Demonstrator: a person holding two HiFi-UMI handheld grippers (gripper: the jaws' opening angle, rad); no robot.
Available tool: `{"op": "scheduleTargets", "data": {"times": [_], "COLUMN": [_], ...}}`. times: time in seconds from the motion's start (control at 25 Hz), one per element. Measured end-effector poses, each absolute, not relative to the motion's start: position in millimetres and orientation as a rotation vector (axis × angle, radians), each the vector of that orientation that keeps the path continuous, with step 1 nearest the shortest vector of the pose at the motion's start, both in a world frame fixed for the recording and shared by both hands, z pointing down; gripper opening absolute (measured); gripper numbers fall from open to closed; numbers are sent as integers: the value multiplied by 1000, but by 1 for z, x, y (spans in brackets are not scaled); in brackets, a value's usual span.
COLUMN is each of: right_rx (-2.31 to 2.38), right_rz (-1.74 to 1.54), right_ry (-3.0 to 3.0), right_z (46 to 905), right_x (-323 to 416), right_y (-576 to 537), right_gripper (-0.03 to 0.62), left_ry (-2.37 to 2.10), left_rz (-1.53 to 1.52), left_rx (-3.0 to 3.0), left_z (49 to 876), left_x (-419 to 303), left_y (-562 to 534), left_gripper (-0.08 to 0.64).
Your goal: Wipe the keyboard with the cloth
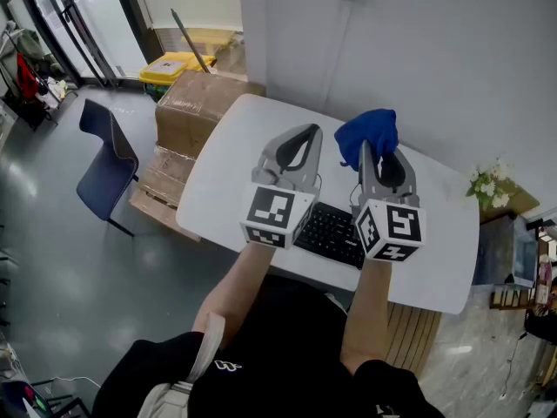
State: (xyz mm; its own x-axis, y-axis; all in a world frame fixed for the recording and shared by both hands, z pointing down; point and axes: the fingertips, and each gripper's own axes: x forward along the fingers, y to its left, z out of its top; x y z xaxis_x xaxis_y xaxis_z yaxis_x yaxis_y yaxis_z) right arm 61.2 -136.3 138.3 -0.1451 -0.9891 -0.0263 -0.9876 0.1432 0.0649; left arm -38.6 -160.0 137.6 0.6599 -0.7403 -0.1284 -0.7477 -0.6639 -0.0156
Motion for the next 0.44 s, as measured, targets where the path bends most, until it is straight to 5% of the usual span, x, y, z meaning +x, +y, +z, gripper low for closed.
{"op": "scheduleTargets", "data": {"times": [0.44], "right_rx": [2027], "right_rz": [-135], "right_ry": [-2314], "right_z": [138], "right_x": [43], "right_y": [-146], "right_gripper": [92], "left_ry": [1210], "left_rz": [221], "left_rx": [-2839], "left_z": [136], "left_x": [-48], "left_y": [-174], "left_gripper": [-5]}}
